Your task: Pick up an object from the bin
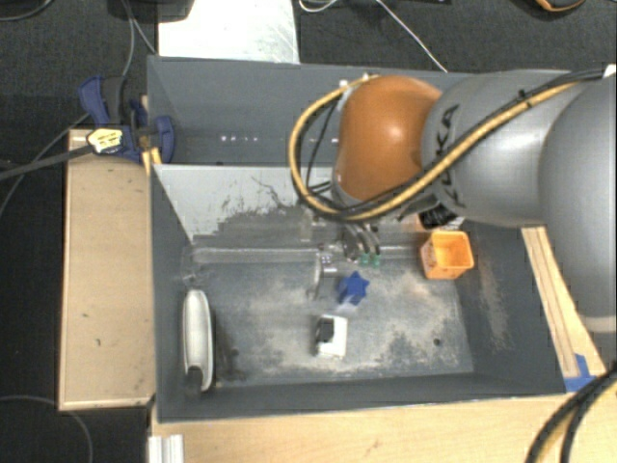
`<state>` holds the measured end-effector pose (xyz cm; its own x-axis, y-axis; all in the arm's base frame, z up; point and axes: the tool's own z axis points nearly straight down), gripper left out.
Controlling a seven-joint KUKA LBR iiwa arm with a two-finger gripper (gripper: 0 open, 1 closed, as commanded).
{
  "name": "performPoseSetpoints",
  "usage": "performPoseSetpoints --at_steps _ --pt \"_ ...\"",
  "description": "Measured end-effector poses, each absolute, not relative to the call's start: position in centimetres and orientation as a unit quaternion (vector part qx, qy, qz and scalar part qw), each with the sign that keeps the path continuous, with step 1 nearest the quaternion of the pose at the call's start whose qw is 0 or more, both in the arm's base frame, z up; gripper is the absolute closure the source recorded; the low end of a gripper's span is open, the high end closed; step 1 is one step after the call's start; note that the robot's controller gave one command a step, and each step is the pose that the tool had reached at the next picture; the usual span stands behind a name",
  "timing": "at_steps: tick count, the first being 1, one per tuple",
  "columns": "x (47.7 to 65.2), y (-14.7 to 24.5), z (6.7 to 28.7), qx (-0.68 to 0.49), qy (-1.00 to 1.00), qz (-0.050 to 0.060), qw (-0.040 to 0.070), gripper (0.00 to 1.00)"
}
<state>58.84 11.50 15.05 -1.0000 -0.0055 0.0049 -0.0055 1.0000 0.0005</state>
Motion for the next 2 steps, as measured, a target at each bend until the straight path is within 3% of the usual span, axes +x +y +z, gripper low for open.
performPoseSetpoints --at_steps 1,2 --pt "59.0 11.4 15.5 0.001 -1.000 -0.001 -0.002 0.00" --pt "57.7 3.0 13.8 0.161 -0.987 0.000 0.002 0.00"
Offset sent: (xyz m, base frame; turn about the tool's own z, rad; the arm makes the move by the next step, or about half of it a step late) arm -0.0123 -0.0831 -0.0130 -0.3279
